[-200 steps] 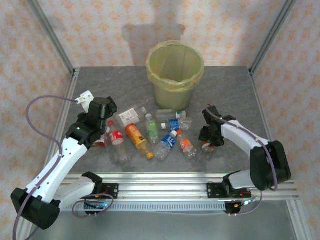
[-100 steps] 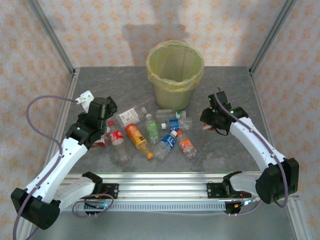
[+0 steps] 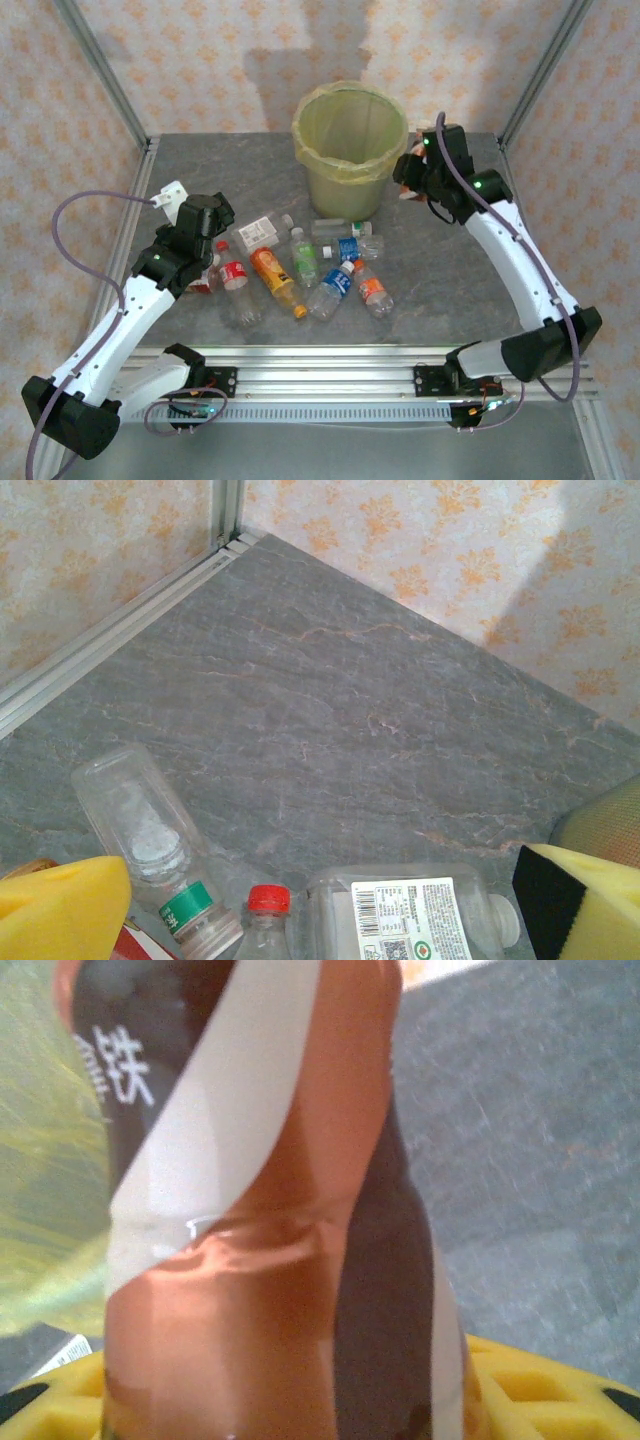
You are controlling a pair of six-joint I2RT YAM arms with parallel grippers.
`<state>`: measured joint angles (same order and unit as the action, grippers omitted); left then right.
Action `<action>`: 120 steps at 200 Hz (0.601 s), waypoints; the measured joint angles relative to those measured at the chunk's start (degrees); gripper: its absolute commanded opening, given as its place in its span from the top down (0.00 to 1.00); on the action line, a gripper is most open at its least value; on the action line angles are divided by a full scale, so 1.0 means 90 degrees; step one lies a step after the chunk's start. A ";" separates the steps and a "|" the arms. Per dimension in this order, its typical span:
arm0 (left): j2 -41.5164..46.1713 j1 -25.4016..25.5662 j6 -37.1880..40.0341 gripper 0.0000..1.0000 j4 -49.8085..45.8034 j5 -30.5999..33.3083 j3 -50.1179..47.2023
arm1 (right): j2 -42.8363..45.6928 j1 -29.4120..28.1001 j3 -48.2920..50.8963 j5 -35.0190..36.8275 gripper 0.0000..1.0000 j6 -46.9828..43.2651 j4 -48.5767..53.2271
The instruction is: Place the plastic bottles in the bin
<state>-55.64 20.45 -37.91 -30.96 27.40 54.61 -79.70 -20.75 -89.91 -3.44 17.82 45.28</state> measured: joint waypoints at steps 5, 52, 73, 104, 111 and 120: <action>0.0002 0.0000 0.0000 0.00 0.0000 0.0002 0.0000 | -0.0112 0.0000 -0.0170 -0.0027 0.64 -0.0041 0.0010; 0.0163 0.0000 0.0002 0.00 0.0000 0.0002 0.0000 | -0.1353 -0.0044 -0.2011 -0.0308 0.64 -0.0355 0.0092; 0.0223 0.0000 0.0002 0.00 0.0000 0.0002 0.0000 | -0.1960 -0.0053 -0.2846 -0.0452 0.64 -0.0469 0.0124; 0.0226 0.0000 0.0002 0.00 -0.0002 -0.0002 0.0000 | -0.2817 -0.0053 -0.3874 -0.0631 0.64 -0.0602 0.0163; 0.0226 0.0000 0.0002 0.00 0.0000 0.0000 0.0000 | -0.3031 -0.0053 -0.4099 -0.0663 0.64 -0.0639 0.0185; 0.0226 0.0000 0.0002 0.00 -0.0002 -0.0005 -0.0002 | -0.3320 -0.0053 -0.4432 -0.0702 0.64 -0.0668 0.0240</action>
<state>-53.60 20.45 -37.89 -30.98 27.35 54.59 -109.58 -21.23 -129.80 -9.76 11.81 47.44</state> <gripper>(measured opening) 0.996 0.533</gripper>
